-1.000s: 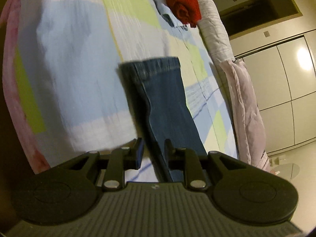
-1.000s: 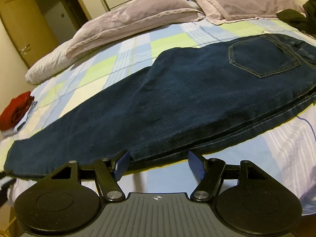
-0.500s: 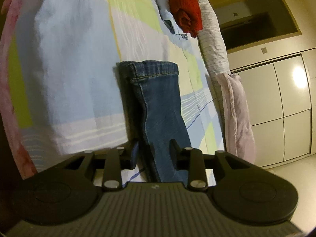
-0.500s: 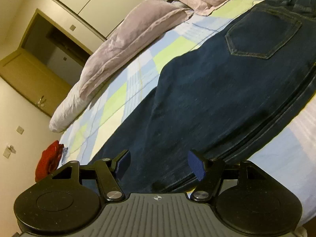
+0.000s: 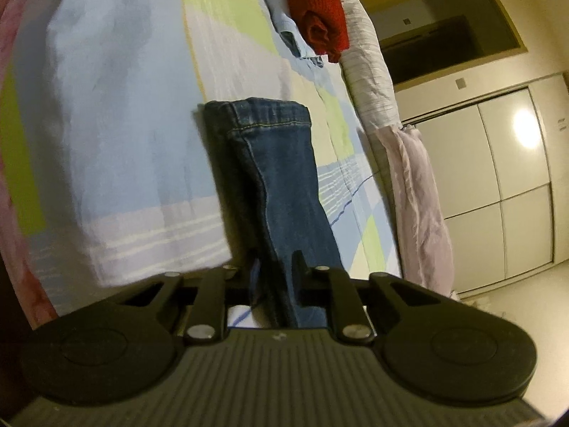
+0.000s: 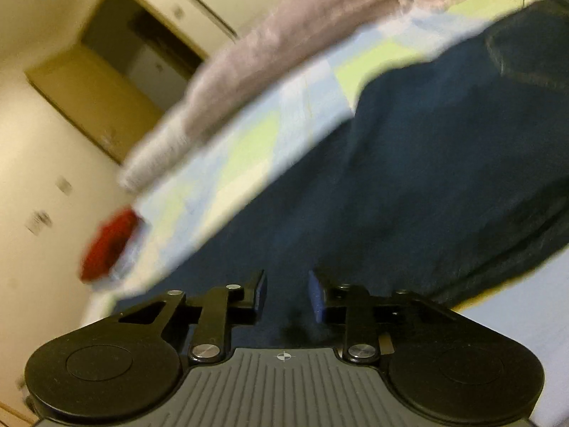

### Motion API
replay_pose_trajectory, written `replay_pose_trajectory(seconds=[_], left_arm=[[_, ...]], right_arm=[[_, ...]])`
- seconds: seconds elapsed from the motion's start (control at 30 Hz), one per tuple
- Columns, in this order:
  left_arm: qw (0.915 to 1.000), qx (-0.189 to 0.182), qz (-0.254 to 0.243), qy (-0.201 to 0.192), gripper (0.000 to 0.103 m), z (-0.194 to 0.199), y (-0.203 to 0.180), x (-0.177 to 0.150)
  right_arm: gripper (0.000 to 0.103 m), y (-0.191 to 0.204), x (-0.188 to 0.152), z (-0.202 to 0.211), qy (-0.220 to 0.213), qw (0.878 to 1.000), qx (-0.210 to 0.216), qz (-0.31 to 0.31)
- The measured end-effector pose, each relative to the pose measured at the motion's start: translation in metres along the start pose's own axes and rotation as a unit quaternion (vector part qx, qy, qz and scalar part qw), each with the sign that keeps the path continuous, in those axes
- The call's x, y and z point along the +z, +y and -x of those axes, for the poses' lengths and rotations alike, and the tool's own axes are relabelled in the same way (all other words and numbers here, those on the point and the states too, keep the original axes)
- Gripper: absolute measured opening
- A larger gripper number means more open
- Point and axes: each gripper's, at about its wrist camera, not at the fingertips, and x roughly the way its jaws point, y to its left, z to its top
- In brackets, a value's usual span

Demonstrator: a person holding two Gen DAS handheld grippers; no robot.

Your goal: Fold clothes

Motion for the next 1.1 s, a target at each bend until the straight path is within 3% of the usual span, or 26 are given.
replay_pose_trajectory(seconds=[0.03,0.27,0.33,0.37,0.43,0.53,0.6,0.67,0.73,0.8,0.87,0.93,0.97,1.0,1.03,1.1], left_arm=[[1.0000,0.001,0.000,0.000,0.007,0.000,0.001,0.000],[0.9999,0.002,0.014,-0.005,0.006,-0.001,0.002,-0.003],[0.9994,0.022,-0.026,-0.009,0.004,0.000,-0.011,-0.004],[0.9966,0.036,-0.073,-0.010,0.003,0.001,-0.024,-0.005],[0.9838,0.058,-0.169,-0.016,0.003,0.003,-0.053,-0.011],[0.9474,0.071,-0.311,-0.030,0.003,0.008,-0.102,-0.027],[0.9091,0.059,-0.410,-0.041,0.003,0.012,-0.138,-0.050],[0.8654,0.032,-0.498,-0.042,0.003,0.014,-0.173,-0.080],[0.8299,-0.005,-0.557,-0.025,0.003,0.010,-0.199,-0.113],[0.7940,-0.048,-0.606,0.008,0.004,0.001,-0.219,-0.153],[0.7535,-0.074,-0.650,0.066,0.010,-0.019,-0.226,-0.201],[0.7140,-0.077,-0.684,0.131,0.019,-0.045,-0.220,-0.246],[0.6905,-0.070,-0.701,0.163,0.021,-0.059,-0.212,-0.271],[0.6731,-0.064,-0.714,0.183,0.021,-0.067,-0.205,-0.287],[0.6632,-0.059,-0.723,0.185,0.021,-0.069,-0.200,-0.298],[0.6770,-0.073,-0.707,0.190,0.024,-0.059,-0.201,-0.290]], right_arm=[[0.016,0.001,-0.003,-0.003,-0.001,1.000,-0.012,0.012],[0.015,0.000,-0.004,0.001,-0.003,0.999,-0.024,0.028],[0.015,0.000,-0.006,0.002,-0.003,0.999,-0.024,0.038],[0.015,0.000,-0.006,0.002,-0.003,0.999,-0.023,0.042],[0.015,-0.002,-0.005,0.005,-0.002,0.999,-0.017,0.030],[0.015,-0.011,-0.001,0.018,-0.011,1.000,-0.005,-0.002],[0.015,-0.018,0.002,0.031,-0.030,0.999,-0.005,-0.011],[0.015,-0.028,0.010,0.046,-0.050,0.999,-0.010,-0.018],[0.015,-0.039,0.018,0.061,-0.070,0.997,-0.015,-0.026],[0.015,-0.050,0.026,0.074,-0.088,0.995,-0.019,-0.035],[0.015,-0.060,0.034,0.086,-0.104,0.993,-0.024,-0.045],[0.015,-0.069,0.040,0.092,-0.113,0.992,-0.037,-0.051],[0.015,-0.073,0.043,0.095,-0.116,0.991,-0.043,-0.055],[0.015,-0.077,0.045,0.097,-0.115,0.990,-0.047,-0.059],[0.015,-0.080,0.046,0.098,-0.113,0.990,-0.051,-0.066],[0.015,-0.086,0.048,0.101,-0.108,0.989,-0.058,-0.078]])
